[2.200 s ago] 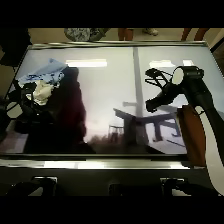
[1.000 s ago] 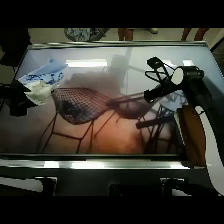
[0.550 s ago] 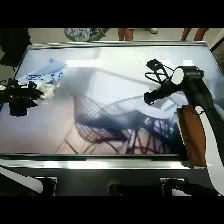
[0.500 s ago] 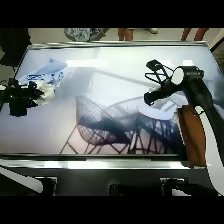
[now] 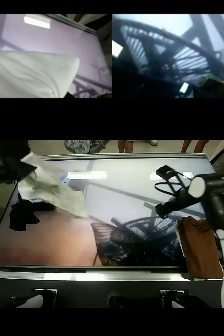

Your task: Fold the shirts.

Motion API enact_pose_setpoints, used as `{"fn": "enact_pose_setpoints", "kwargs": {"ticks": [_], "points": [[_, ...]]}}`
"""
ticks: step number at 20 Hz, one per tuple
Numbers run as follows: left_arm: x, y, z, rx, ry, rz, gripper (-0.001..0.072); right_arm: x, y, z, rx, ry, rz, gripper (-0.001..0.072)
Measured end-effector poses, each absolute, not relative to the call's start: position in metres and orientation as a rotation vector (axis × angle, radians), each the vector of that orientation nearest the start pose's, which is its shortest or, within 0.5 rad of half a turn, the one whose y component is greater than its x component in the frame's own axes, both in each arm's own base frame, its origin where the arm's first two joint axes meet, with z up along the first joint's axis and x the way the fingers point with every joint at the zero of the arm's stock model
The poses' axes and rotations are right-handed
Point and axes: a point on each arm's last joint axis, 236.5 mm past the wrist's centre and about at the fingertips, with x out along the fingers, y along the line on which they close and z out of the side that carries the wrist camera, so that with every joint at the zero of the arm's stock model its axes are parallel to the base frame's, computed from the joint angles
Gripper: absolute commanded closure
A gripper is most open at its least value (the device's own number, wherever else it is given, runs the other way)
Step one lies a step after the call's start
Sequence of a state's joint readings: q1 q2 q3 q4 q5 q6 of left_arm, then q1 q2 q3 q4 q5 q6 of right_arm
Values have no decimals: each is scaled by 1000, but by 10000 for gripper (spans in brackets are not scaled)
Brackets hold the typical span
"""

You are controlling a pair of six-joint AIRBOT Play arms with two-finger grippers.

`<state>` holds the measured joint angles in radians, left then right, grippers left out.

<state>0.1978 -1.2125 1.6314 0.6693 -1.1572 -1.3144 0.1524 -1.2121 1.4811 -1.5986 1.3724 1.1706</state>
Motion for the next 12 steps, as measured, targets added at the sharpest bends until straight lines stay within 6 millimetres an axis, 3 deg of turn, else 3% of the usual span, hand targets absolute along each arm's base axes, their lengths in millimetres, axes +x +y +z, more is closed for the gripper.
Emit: {"fn": "enact_pose_setpoints", "kwargs": {"ticks": [3, 4, 6, 9, 11, 12], "points": [[371, -150, 364, -365, 435, -694, 677, 366, 45, 182, -477, 962, 300, 34], [352, -167, 373, -340, 422, -733, 677, 356, 42, 196, -478, 936, 291, 34], [327, -195, 373, -310, 446, -785, 677, 334, 37, 216, -478, 901, 278, 34], [312, -229, 334, -300, 558, -815, 677, 306, 29, 235, -484, 878, 258, 35], [311, -246, 287, -307, 660, -798, 677, 295, 24, 241, -492, 873, 244, 35], [312, -250, 254, -305, 728, -769, 677, 292, 22, 242, -494, 876, 239, 35]]}}
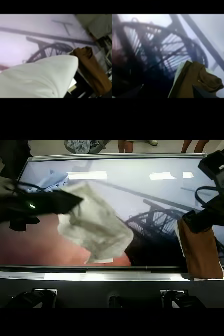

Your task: Fold the shirts.

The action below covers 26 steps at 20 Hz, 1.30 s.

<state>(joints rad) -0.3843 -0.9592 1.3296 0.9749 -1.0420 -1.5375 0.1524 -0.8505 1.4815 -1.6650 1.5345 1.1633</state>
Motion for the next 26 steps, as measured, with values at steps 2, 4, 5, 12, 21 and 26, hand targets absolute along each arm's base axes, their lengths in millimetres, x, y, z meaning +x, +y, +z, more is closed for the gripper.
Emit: {"fn": "enact_pose_setpoints", "kwargs": {"ticks": [2, 4, 5, 12, 21, 26], "points": [[315, -245, 181, -305, 871, -672, 677, 289, 21, 238, -495, 898, 240, 35], [317, -232, 111, -312, 1000, -562, 676, 293, 26, 224, -489, 945, 263, 34], [318, -224, 82, -320, 1052, -515, 673, 298, 32, 213, -479, 976, 290, 34], [343, -181, 25, -366, 1203, -358, -13, 326, 90, 103, -352, 1233, 548, 31], [353, -31, -18, -400, 1354, -47, 1, 267, 128, 3, -169, 1528, 775, 35], [377, -34, -42, -609, 1328, -57, 2, 246, 136, -23, -96, 1581, 803, 35]]}}
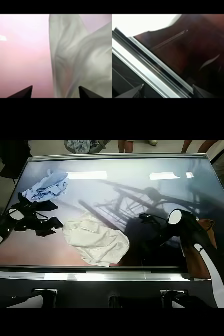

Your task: Fold the shirts.

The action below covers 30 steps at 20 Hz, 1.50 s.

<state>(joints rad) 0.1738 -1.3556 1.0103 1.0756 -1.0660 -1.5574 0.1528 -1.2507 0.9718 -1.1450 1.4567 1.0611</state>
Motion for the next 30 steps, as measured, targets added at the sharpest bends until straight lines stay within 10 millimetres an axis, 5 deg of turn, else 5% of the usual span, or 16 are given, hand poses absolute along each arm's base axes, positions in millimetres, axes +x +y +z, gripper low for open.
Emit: {"fn": "enact_pose_setpoints", "kwargs": {"ticks": [4, 7, 11, 18, 21, 23, 25, 26, 30], "points": [[387, -43, -20, -602, 1280, -169, 2, 247, 139, -29, -78, 1570, 800, 35], [392, -26, -11, -573, 1250, -148, 2, 248, 140, -30, -72, 1565, 797, 35], [395, -8, -36, -638, 1293, -81, 2, 248, 142, -30, -62, 1562, 801, 35], [425, -35, -73, -837, 1284, -78, 4, 247, 144, -29, -52, 1561, 806, 35], [434, -46, -82, -872, 1276, -76, 98, 247, 145, -29, -39, 1565, 798, 35], [437, -55, -89, -885, 1282, -80, 309, 247, 145, -29, -33, 1567, 794, 25], [437, -60, -98, -876, 1296, -83, 599, 247, 145, -29, -30, 1568, 791, -7], [436, -62, -102, -871, 1302, -84, 675, 248, 146, -30, -27, 1565, 787, -8], [435, -65, -104, -852, 1308, -106, 678, 249, 159, -46, 65, 1547, 780, -5]]}}
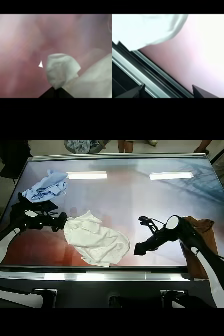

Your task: Fold the shirts.

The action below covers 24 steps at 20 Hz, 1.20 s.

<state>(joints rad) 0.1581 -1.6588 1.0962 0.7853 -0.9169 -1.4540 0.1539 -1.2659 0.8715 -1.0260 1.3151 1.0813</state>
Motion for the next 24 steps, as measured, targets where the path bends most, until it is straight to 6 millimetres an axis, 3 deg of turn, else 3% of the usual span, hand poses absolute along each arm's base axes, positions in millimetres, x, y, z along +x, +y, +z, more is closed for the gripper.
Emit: {"fn": "enact_pose_setpoints", "kwargs": {"ticks": [7, 8, 9, 10, 12, 14, 17, 19, 21, 22, 24], "points": [[422, -69, -84, -755, 1320, -215, 679, 247, 219, -83, 346, 1533, 832, 5], [421, -70, -79, -742, 1318, -228, 679, 245, 231, -86, 381, 1538, 842, 95], [419, -70, -75, -730, 1315, -238, 679, 245, 243, -90, 407, 1537, 842, 398], [418, -69, -70, -710, 1313, -244, 679, 246, 248, -97, 404, 1531, 827, 654], [413, -67, -58, -668, 1303, -258, 679, 256, 254, -100, 416, 1496, 802, 667], [409, -62, -38, -603, 1273, -268, 679, 266, 257, -83, 400, 1433, 838, 667], [407, -47, 23, -484, 1127, -259, 680, 312, 238, -18, 286, 1194, 857, 667], [405, -34, 90, -421, 952, -235, 680, 349, 207, 59, 156, 953, 813, 667], [393, -20, 177, -390, 723, -191, 679, 375, 167, 166, 10, 650, 707, 667], [382, -14, 230, -383, 584, -165, 679, 377, 145, 224, -59, 499, 636, 667], [343, -14, 335, -373, 295, -145, 680, 351, 110, 342, -184, 199, 498, 667]]}}
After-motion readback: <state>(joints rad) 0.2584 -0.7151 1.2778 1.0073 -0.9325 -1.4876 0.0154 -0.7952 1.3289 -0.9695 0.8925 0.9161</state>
